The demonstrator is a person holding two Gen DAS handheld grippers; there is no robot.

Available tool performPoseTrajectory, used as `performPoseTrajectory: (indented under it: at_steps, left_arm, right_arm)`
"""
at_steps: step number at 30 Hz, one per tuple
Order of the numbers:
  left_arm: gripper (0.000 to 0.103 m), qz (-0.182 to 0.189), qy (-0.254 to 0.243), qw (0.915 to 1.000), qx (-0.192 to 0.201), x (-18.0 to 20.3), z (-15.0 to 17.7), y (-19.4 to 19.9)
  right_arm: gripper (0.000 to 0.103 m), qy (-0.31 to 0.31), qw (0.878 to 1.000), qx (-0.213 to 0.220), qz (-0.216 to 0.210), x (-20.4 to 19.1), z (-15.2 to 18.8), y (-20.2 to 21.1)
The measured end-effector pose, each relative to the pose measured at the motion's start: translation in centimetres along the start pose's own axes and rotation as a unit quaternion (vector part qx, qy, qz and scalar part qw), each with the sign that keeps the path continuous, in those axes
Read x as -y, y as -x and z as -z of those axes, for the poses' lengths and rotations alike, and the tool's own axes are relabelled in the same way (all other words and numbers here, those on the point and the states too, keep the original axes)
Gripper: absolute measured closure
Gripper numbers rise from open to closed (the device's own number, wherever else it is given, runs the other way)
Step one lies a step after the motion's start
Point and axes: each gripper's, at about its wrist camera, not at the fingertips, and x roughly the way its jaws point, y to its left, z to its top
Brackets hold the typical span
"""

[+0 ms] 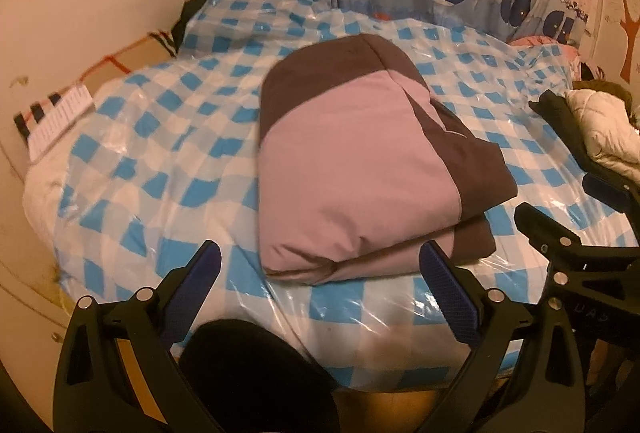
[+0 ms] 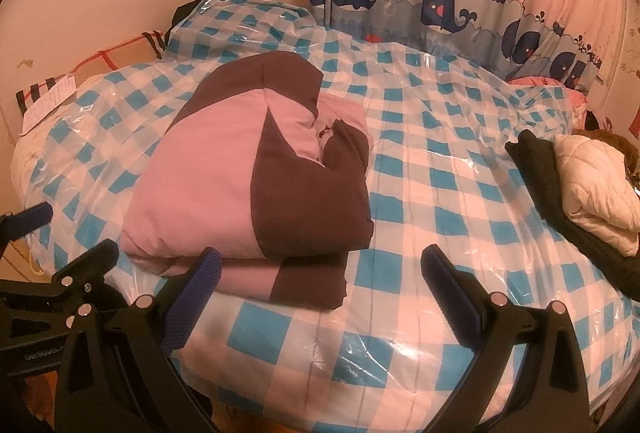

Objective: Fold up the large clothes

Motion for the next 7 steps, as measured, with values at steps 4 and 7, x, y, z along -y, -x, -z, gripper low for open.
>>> performPoseTrajectory:
  at_steps: [4, 7]
  left_arm:
    - [0.007, -0.006, 0.004, 1.0000, -0.002, -0.23, 0.00, -0.15]
    - [0.007, -0.008, 0.004, 1.0000, 0.002, -0.30, -0.08, -0.04]
  right_arm:
    - [0.007, 0.001, 1.000, 0.001, 0.000, 0.06, -0.06, 0.03]
    - [0.007, 0.003, 1.000, 0.000, -0.001, -0.28, -0.46, -0.22]
